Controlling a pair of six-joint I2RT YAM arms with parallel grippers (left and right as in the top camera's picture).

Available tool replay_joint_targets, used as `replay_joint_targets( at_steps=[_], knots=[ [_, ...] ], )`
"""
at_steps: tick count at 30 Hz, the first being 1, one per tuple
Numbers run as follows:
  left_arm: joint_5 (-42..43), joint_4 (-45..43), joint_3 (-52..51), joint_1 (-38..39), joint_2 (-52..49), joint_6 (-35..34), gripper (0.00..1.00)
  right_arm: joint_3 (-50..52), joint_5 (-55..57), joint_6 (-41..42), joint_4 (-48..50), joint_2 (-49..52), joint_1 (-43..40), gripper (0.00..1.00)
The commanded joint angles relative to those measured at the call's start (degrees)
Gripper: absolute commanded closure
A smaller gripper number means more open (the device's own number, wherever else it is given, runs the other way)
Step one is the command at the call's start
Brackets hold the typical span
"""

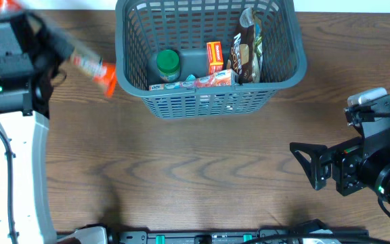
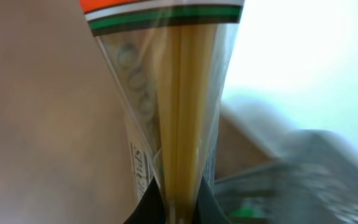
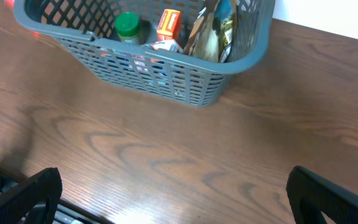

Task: Pack container
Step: 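Lift the spaghetti packet and lay it into the basket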

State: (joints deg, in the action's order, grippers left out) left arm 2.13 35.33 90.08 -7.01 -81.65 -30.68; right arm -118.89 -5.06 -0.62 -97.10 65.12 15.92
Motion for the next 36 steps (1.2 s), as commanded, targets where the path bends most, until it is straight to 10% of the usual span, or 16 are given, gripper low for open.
replay_joint_targets(
  at_steps=[1, 20, 36],
  knots=[
    [-3.89, -3.5, 9.81, 6.43, 2.34, 13.55, 0.94, -0.26, 0.55, 0.39, -0.15, 0.02, -0.09, 0.01],
    [-10.99, -9.01, 15.13, 32.28, -8.02, 39.54, 0.94, -0.24, 0.55, 0.39, -0.15, 0.02, -0.09, 0.01],
    [-9.88, 7.87, 15.1, 37.22, -16.22, 90.82, 0.94, -0.26, 0.55, 0.39, -0.15, 0.02, -0.09, 0.01]
  ],
)
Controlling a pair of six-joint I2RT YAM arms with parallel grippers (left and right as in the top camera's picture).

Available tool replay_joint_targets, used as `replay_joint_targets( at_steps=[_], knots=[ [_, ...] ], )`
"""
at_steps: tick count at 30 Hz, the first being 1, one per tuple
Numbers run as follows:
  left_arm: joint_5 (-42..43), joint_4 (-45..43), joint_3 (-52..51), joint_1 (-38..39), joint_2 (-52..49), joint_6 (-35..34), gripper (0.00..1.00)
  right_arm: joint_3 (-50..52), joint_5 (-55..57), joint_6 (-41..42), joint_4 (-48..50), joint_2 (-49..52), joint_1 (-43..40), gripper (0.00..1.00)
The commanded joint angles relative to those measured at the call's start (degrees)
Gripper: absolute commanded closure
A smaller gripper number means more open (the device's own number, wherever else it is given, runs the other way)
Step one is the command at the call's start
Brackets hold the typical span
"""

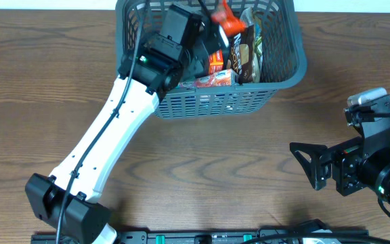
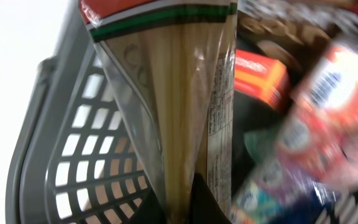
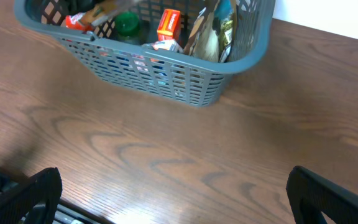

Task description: Pack container

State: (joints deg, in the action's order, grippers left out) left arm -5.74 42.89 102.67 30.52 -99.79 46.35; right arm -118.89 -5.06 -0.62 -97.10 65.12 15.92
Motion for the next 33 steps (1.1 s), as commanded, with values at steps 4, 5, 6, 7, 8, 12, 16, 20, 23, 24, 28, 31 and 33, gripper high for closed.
replay_joint_targets(
  at_steps=[4, 5, 6, 7, 8, 12, 16, 20, 23, 24, 28, 31, 33],
  knots=[
    [-2.03, 1.44, 2.51, -0.33, 1.95, 16.48, 0.94, -0.24, 0.55, 0.39, -0.15, 0.02, -0.09, 0.01],
    [-2.03, 1.42, 2.51, -0.33, 1.95, 16.46, 0.94, -0.26, 0.55, 0.39, -0.15, 0.02, -0.09, 0.01],
    [-2.01, 1.14, 2.51, -0.33, 1.95, 16.37, 0.79, -0.26, 0.55, 0.39, -0.15, 0.02, -0.09, 0.01],
    [-2.01, 0.68, 2.51, -0.31, 1.95, 16.04, 0.02, -0.26, 0.55, 0.39, -0.15, 0.02, -0.09, 0.01],
    [-2.12, 0.02, 2.51, -0.2, 2.01, 15.43, 0.01, -0.26, 0.55, 0.39, -0.15, 0.02, -0.09, 0.01],
    [-8.11, -6.49, 2.58, 0.37, 4.83, 4.35, 0.02, -0.26, 0.55, 0.39, -0.15, 0.02, -0.09, 0.01],
    [-23.87, -9.66, 2.69, -0.85, 11.74, -32.2, 0.02, -0.26, 0.55, 0.39, -0.15, 0.02, -0.09, 0.01],
    [-24.74, 2.58, 2.69, -4.83, 19.76, -47.08, 0.02, -0.26, 0.55, 0.39, -0.15, 0.02, -0.09, 0.01],
    [-23.78, 10.45, 2.69, -9.05, 26.01, -54.47, 0.01, -0.24, 0.55, 0.37, -0.15, 0.02, -0.09, 0.01],
    [-23.12, 13.11, 2.69, -10.67, 28.3, -55.12, 0.02, -0.26, 0.55, 0.39, -0.15, 0.02, -0.09, 0.01],
    [-23.04, 21.88, 2.69, -15.45, 34.49, -58.34, 0.02, -0.24, 0.55, 0.39, -0.15, 0.02, -0.09, 0.01],
    [-19.71, 27.32, 2.69, -17.42, 37.66, -59.14, 0.02, -0.26, 0.55, 0.39, -0.15, 0.02, -0.09, 0.01],
    [-18.01, 30.64, 2.67, -17.84, 39.26, -59.17, 0.02, -0.26, 0.55, 0.39, -0.15, 0.02, -0.09, 0.01]
  ],
)
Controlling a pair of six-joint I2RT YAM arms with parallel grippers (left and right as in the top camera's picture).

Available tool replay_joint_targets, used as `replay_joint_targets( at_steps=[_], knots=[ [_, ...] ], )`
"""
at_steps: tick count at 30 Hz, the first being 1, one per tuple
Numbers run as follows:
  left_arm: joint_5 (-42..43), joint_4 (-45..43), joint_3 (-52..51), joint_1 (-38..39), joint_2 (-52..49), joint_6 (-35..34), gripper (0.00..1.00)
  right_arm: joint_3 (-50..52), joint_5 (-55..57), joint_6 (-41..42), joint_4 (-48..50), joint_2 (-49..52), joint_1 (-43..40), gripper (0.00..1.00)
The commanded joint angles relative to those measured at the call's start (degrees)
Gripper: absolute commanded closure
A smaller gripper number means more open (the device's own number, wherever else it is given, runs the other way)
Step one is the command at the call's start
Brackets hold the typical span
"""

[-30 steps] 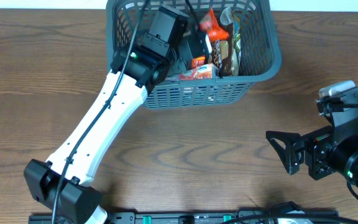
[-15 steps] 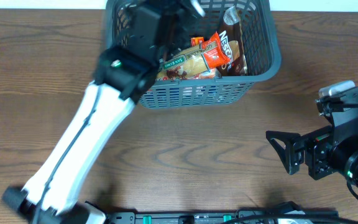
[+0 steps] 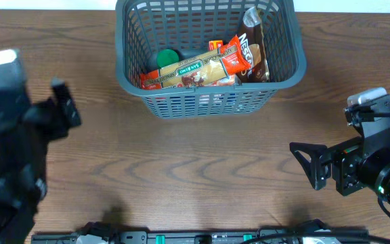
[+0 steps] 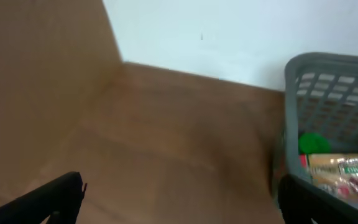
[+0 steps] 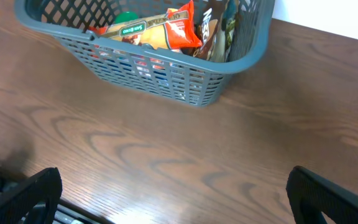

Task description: Pack container

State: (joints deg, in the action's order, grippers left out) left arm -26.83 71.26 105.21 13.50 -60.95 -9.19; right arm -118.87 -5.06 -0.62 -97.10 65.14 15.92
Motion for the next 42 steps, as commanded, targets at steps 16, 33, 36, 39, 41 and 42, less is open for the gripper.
replay_joint_targets(
  at_steps=[16, 33, 36, 39, 41, 42],
  knots=[
    [3.72, 5.25, 0.13, -0.79, 1.79, -3.58, 0.01, -0.28, 0.55, 0.39, -0.15, 0.0, -0.09, 0.01],
    [9.68, 7.91, -15.37, -10.47, 17.7, -3.52, 0.02, -0.28, 0.55, 0.39, -0.15, 0.0, -0.09, 0.01],
    [9.92, 3.34, -25.68, -13.05, 26.73, -3.54, 0.02, -0.28, 0.55, 0.39, -0.15, 0.0, -0.09, 0.01],
    [9.92, -0.79, -35.06, -14.51, 34.62, -3.54, 0.02, -0.28, 0.55, 0.39, -0.15, 0.0, -0.09, 0.01],
    [9.97, -3.26, -40.85, -15.26, 39.26, -3.54, 0.02, -0.28, 0.55, 0.39, -0.15, 0.0, -0.09, 0.01],
    [10.51, -4.61, -43.76, -15.63, 41.42, -3.37, 0.02, -0.28, 0.55, 0.39, -0.15, 0.0, -0.09, 0.01]
  ],
)
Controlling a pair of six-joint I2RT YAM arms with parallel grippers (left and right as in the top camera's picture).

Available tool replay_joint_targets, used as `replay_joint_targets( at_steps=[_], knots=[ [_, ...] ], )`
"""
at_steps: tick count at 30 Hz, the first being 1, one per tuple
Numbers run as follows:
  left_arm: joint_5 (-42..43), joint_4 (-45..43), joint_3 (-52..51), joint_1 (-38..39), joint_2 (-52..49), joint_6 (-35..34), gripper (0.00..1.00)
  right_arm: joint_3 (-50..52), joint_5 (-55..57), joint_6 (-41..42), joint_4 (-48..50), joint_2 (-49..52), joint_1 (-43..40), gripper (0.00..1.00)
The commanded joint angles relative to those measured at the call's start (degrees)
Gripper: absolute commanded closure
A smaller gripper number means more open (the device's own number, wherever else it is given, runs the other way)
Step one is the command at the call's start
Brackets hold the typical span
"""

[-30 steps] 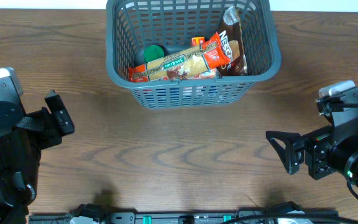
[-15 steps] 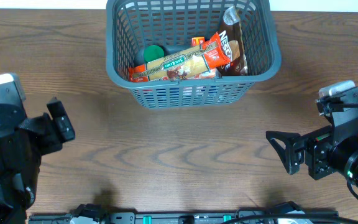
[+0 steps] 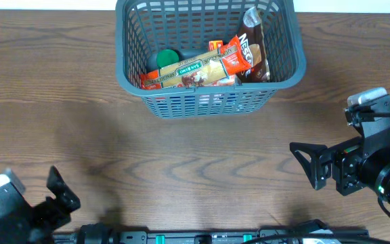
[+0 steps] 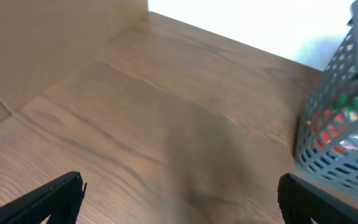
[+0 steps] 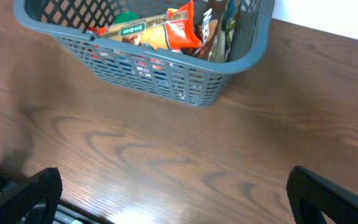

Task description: Pack container

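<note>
A grey plastic basket (image 3: 208,102) stands at the far middle of the table. A spaghetti pack (image 3: 195,69) with an orange end lies across its contents, over a green-lidded jar (image 3: 167,57), small boxes and a brown snack bag (image 3: 254,47). My left gripper (image 3: 58,196) is at the near left corner, open and empty, far from the basket (image 4: 340,124). At the right side my right gripper (image 3: 305,165) is open and empty, looking toward the basket (image 5: 166,68).
Bare wood-grain tabletop (image 3: 195,163) lies between the basket and both grippers. A black rail (image 3: 195,237) runs along the near edge. A pale wall stands behind the table (image 4: 241,25).
My left arm has drawn back from beside the basket's left to the near left corner, still open. The basket's contents and the right arm are unchanged.
My left gripper held the spaghetti pack to the left of the basket. Then it held the pack over the basket's contents. Later the pack lay across the items inside and the gripper was open and away from it. Now the left gripper is at the near left corner.
</note>
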State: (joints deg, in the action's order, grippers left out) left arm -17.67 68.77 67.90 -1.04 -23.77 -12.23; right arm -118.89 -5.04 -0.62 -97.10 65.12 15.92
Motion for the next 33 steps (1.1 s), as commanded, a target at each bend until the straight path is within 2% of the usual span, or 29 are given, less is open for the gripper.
replay_joint_targets(
  at_steps=[1, 7, 11, 13, 26, 33],
  knots=[
    [2.29, -3.32, -8.85, -1.44, 6.01, 0.2, 0.02, -0.24, 0.52, 0.39, -0.15, 0.02, -0.09, 0.01],
    [12.13, -12.83, -22.56, -3.34, 14.05, 6.21, 0.02, -0.26, 0.52, 0.39, -0.15, 0.02, -0.09, 0.01],
    [19.69, -20.63, -31.04, -3.67, 16.57, 11.41, 0.02, -0.24, 0.52, 0.39, -0.15, 0.02, -0.09, 0.01],
    [21.44, -23.69, -34.69, -3.67, 17.38, 11.78, 0.02, -0.26, 0.52, 0.39, -0.15, 0.02, -0.09, 0.01],
    [22.71, -36.83, -53.0, -3.67, 23.67, 11.74, 0.02, -0.26, 0.52, 0.39, -0.15, 0.02, -0.09, 0.01],
    [24.2, -46.4, -60.43, -3.67, 23.67, 11.5, 0.02, -0.26, 0.52, 0.39, -0.15, 0.02, -0.09, 0.01]
  ],
)
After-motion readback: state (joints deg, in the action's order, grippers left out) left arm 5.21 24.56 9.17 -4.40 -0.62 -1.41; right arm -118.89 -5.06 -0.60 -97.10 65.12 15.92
